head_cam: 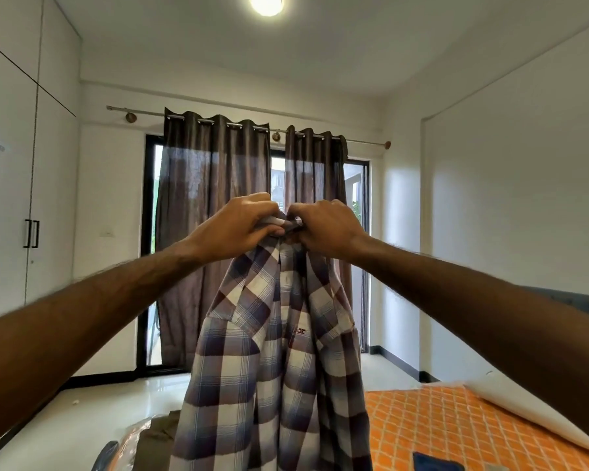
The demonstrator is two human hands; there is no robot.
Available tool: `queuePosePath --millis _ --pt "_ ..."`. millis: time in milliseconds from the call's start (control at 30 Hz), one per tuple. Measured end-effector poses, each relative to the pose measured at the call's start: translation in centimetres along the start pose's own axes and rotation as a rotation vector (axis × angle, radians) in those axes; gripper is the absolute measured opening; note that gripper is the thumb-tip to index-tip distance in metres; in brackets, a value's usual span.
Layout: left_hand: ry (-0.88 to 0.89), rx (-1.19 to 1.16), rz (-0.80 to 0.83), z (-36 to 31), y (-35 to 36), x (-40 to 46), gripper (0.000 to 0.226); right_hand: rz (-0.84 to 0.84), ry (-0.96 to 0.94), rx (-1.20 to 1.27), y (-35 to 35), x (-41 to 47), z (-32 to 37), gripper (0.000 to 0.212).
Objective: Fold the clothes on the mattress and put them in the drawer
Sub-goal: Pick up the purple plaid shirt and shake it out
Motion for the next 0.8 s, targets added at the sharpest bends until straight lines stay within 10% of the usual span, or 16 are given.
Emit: queuePosePath --millis 333,467,600,667,800 --pt "-0.442 -0.232 0.069 3.3 7.2 -7.9 0.096 0.258 0.180 0.348 3.9 -1.0 -3.3 0.023" --pt "-0.714 -0.271 0.121 5.6 11.0 -14.7 0.025 0.217 0.258 0.515 3.5 -2.8 -5.9 0.025" --pt "-0.853 -0.274 -0.186 6.7 9.2 -14.9 0.023 0.184 0.299 0.395 3.6 -3.9 -8.3 0.025" --pt "-0.748 -0.253 -0.255 5.5 6.7 -12.7 0.023 0.192 0.346 0.330 3.5 -3.9 -9.6 0.022" --pt "-0.410 0.133 0.132 4.4 3.9 -10.0 0.022 0.267 0.360 0.421 2.0 -4.3 -10.9 0.025"
Point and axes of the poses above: each hand's wrist, its own x-axis towards the middle knuckle, its own y-axis out of the palm, z = x × y, the point moved 8 cm from there along x, towards the middle knuckle, and after that the axes turned 3 degrees about z, right-handed, at the moved point
